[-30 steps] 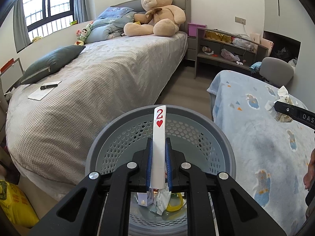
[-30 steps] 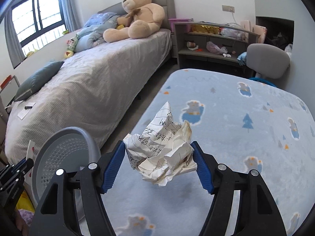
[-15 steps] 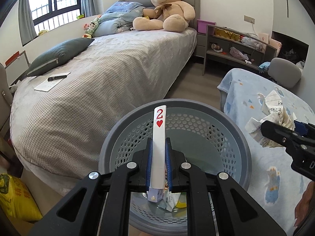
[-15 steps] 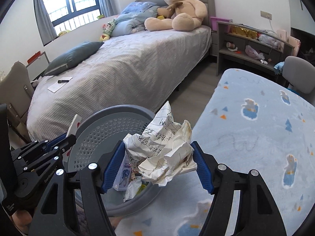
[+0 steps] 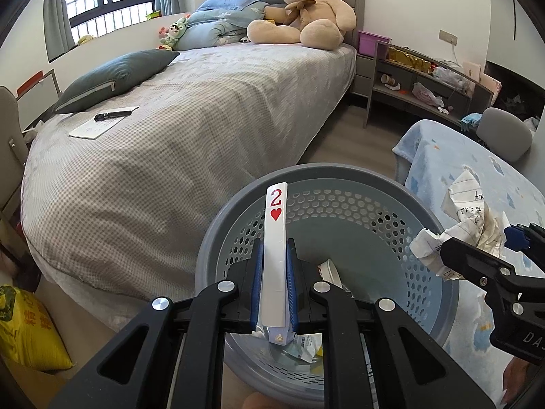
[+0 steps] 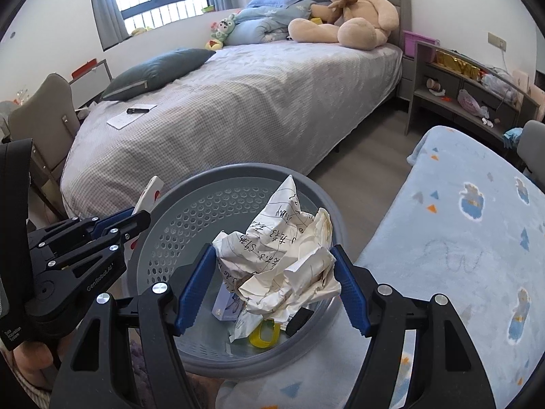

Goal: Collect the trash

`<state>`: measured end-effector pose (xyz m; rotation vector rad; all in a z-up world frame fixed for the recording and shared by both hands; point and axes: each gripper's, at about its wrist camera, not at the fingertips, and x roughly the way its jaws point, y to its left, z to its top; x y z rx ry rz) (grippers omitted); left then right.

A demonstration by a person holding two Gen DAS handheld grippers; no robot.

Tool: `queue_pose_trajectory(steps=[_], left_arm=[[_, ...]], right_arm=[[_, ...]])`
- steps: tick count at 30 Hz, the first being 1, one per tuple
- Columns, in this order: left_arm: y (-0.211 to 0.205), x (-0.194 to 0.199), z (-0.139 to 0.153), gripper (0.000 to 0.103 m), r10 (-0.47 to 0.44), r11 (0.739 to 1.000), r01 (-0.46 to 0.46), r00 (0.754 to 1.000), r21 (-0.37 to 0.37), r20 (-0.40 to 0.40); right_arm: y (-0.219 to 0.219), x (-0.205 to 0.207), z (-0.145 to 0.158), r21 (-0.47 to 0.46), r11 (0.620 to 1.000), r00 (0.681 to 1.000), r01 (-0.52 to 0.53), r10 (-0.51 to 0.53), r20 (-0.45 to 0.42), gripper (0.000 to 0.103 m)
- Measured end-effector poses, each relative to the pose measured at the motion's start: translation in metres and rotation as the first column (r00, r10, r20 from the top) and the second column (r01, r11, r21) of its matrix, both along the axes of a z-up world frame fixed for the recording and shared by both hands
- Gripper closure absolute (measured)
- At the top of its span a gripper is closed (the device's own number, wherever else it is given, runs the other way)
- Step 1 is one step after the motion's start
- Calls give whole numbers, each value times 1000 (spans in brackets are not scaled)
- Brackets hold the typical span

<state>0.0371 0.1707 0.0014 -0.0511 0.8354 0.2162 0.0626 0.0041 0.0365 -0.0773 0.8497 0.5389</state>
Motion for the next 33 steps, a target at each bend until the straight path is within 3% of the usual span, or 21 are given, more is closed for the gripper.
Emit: queue_pose_trajectory(steps=[8, 12, 15, 33], left_arm=[[0, 1, 0, 88, 11, 1000, -11, 1000, 6, 4], [1, -1, 2, 55, 31, 999, -32, 999, 11, 14], [3, -2, 3, 46, 52, 998, -52, 998, 18, 24], [8, -1, 4, 33, 88, 996, -89, 996, 30, 21]], right_arm=[[1, 1, 2, 2, 1000, 1000, -12, 12, 12, 31], [-4, 3, 3, 18, 1000, 1000, 4, -4, 11, 25], [-7, 4, 4, 24, 1000, 1000, 17, -18, 11, 20], [-9, 6, -2, 9, 999, 999, 33, -33, 0, 18]])
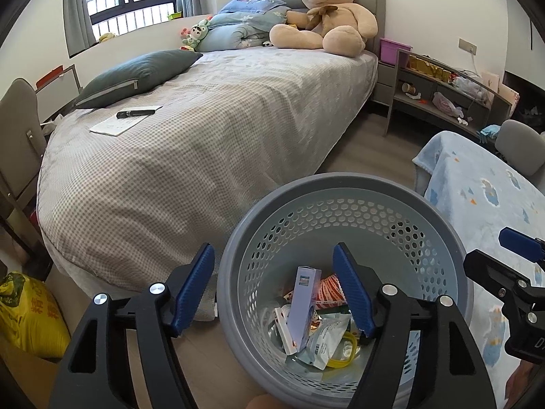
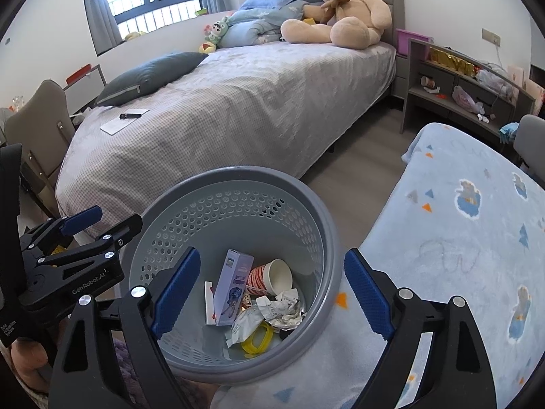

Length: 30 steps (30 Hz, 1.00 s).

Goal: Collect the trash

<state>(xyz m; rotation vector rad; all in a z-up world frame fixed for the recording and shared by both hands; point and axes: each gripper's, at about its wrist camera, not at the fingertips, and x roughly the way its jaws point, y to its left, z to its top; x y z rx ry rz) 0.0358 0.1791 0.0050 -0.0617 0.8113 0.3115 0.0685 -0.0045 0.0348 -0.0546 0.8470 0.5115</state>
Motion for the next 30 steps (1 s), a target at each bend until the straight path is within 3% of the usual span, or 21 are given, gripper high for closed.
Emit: queue_pose_trajectory(steps=[30], left_arm=[[1, -1, 2, 23, 23, 999, -24, 1000, 28, 7]], right_arm=[[-1, 1, -5, -20, 1000, 1000, 20, -20, 3, 14]])
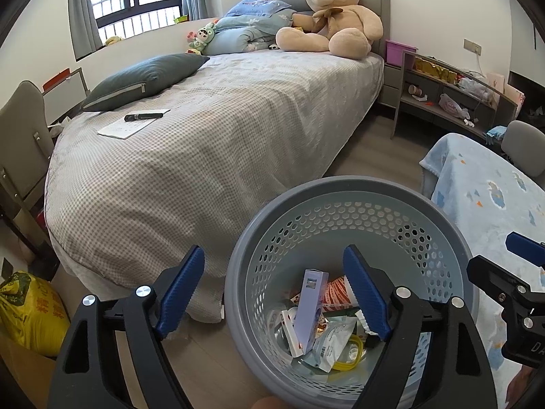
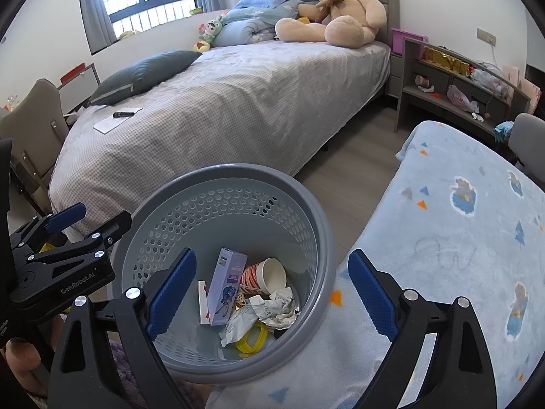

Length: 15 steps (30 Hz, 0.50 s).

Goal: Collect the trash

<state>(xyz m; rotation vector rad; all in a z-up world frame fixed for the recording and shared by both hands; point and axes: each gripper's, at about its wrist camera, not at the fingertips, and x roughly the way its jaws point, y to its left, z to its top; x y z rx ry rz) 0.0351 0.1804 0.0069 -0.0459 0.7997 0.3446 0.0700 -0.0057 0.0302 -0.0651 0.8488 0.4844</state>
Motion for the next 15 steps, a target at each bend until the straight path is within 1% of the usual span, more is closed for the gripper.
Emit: queue_pose_trajectory(steps=[15], left_arm=[[0, 0, -1, 22, 4, 1000, -4, 1000, -4, -6]], right_arm=[[1, -1, -1, -3, 1000, 1000, -3, 3, -1, 13]])
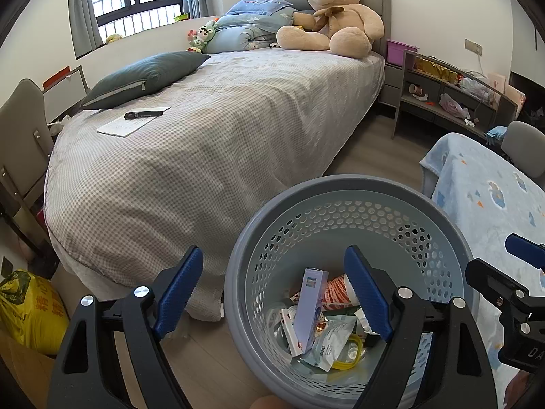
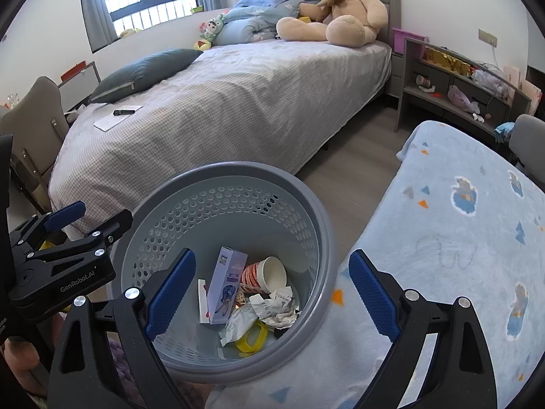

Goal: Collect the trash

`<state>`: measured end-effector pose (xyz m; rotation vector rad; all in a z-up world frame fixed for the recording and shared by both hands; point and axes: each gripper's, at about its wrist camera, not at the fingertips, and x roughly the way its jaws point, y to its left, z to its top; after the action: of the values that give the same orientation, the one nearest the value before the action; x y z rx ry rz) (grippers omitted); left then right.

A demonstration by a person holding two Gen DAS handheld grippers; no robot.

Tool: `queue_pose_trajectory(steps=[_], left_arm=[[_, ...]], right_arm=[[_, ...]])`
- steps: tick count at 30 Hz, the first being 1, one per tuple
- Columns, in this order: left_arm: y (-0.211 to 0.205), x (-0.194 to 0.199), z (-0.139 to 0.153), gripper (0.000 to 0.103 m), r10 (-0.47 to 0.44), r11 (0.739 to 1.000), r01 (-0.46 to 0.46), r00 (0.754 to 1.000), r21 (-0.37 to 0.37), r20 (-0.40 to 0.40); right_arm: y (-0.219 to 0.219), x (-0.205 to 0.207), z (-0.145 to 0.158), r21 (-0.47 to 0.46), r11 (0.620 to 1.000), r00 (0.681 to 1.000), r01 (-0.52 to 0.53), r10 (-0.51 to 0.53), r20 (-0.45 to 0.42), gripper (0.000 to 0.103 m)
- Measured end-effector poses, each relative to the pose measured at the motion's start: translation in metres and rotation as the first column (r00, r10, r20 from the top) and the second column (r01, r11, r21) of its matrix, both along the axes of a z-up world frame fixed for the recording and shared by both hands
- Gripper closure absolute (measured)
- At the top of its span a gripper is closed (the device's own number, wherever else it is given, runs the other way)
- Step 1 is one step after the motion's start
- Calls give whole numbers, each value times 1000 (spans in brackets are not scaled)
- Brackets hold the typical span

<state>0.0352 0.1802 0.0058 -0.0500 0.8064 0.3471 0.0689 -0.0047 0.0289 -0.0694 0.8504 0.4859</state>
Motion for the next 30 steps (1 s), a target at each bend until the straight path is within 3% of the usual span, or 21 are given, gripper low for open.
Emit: queue_pose_trajectory(steps=[30], left_arm=[[1, 0, 0, 22, -2, 1000, 2, 1000, 9, -4]], right_arm=[[1, -1, -1, -7, 1000, 1000, -1, 1, 4, 13]])
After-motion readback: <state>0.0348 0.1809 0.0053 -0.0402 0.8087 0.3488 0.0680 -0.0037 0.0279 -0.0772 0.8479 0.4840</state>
